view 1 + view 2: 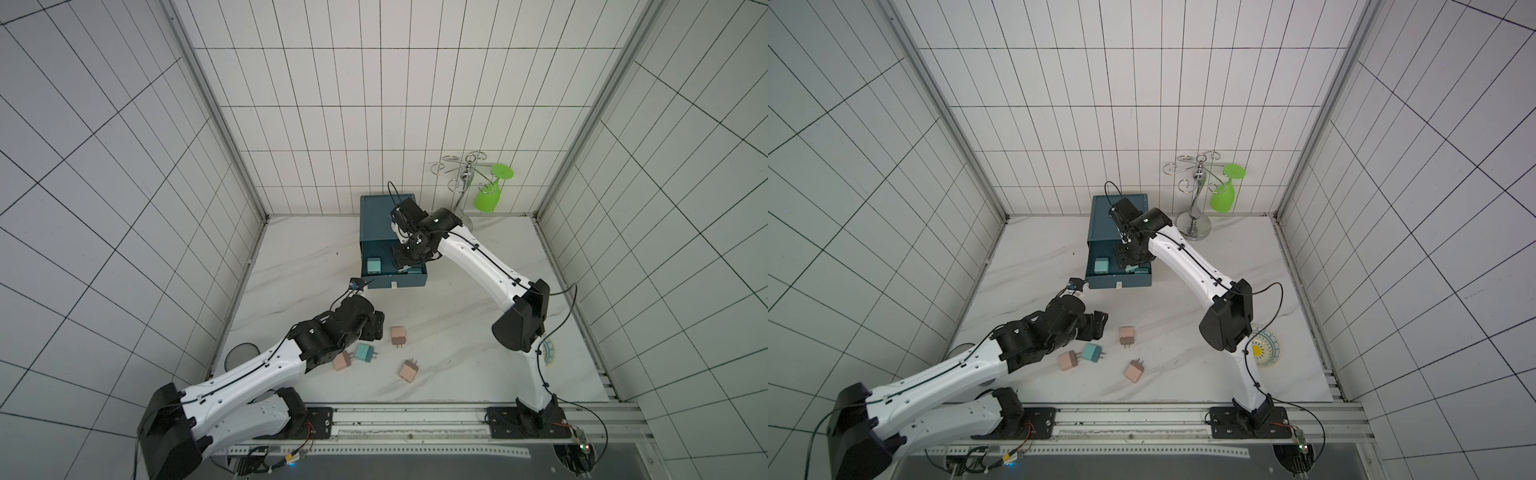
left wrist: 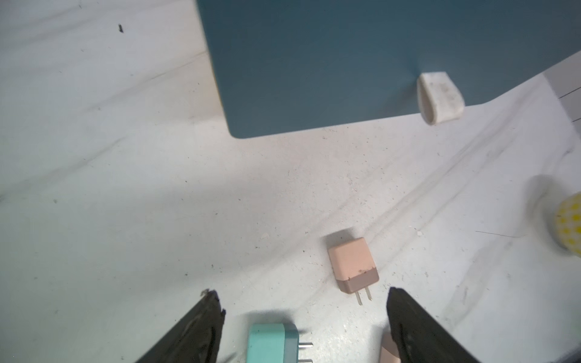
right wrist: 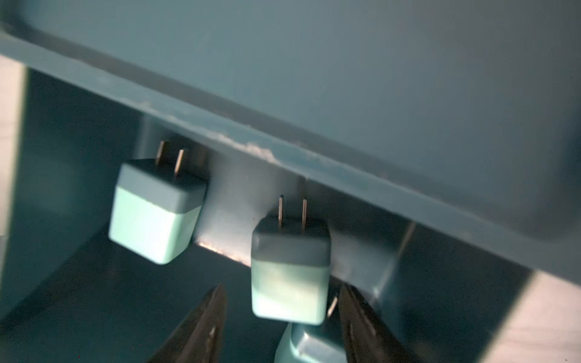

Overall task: Place the plugs into the drawer by color
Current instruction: Place the plug in the drawer, then pick up the plug from the center of the board.

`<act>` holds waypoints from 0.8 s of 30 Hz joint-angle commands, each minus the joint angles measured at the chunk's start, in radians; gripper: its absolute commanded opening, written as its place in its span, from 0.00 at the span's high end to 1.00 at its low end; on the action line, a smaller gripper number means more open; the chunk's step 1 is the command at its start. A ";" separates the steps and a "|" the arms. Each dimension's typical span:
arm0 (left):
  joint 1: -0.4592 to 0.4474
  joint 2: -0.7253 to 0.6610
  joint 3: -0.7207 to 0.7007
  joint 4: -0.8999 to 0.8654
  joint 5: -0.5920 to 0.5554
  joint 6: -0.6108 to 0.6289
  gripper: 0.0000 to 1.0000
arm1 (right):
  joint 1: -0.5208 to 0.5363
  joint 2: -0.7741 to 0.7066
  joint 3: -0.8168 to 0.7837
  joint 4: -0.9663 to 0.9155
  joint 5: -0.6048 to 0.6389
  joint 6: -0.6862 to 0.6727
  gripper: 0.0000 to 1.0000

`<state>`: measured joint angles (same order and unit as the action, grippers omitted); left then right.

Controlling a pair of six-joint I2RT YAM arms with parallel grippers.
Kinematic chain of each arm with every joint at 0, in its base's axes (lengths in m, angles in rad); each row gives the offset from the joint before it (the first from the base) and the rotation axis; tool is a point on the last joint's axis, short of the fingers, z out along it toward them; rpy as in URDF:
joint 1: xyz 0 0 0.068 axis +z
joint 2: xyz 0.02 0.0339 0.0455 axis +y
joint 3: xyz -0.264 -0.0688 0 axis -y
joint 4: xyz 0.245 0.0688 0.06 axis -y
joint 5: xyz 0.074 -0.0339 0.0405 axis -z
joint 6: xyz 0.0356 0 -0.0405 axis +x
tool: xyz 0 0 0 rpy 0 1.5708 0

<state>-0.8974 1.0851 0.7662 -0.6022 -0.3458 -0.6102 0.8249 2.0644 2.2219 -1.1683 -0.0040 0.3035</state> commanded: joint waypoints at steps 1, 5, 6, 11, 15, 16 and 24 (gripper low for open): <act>-0.065 0.144 0.084 -0.181 -0.275 -0.058 0.19 | -0.001 -0.146 -0.088 0.040 -0.027 -0.004 0.38; -0.127 0.379 0.211 -0.369 -0.440 -0.188 0.20 | 0.004 -0.254 -0.214 0.063 -0.021 -0.018 0.38; -0.143 0.423 0.237 -0.405 -0.473 -0.215 0.20 | 0.006 -0.280 -0.247 0.065 -0.027 -0.026 0.38; -0.154 0.505 0.270 -0.392 -0.398 -0.217 0.26 | 0.028 -0.466 -0.503 0.168 -0.018 -0.029 0.38; -0.123 0.375 0.193 -0.272 -0.153 -0.178 0.28 | 0.031 -0.661 -0.737 0.255 -0.020 -0.011 0.38; -0.110 0.326 0.164 -0.235 -0.094 -0.178 0.28 | 0.030 -0.719 -0.806 0.293 -0.004 0.006 0.38; -0.092 0.256 0.124 -0.266 0.090 -0.185 0.32 | 0.033 -1.019 -1.204 0.455 -0.005 0.079 0.37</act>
<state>-0.9863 1.3113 0.8799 -0.8474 -0.3584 -0.7910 0.8513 1.0817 1.1069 -0.8131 -0.0109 0.3454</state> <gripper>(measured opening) 0.688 0.626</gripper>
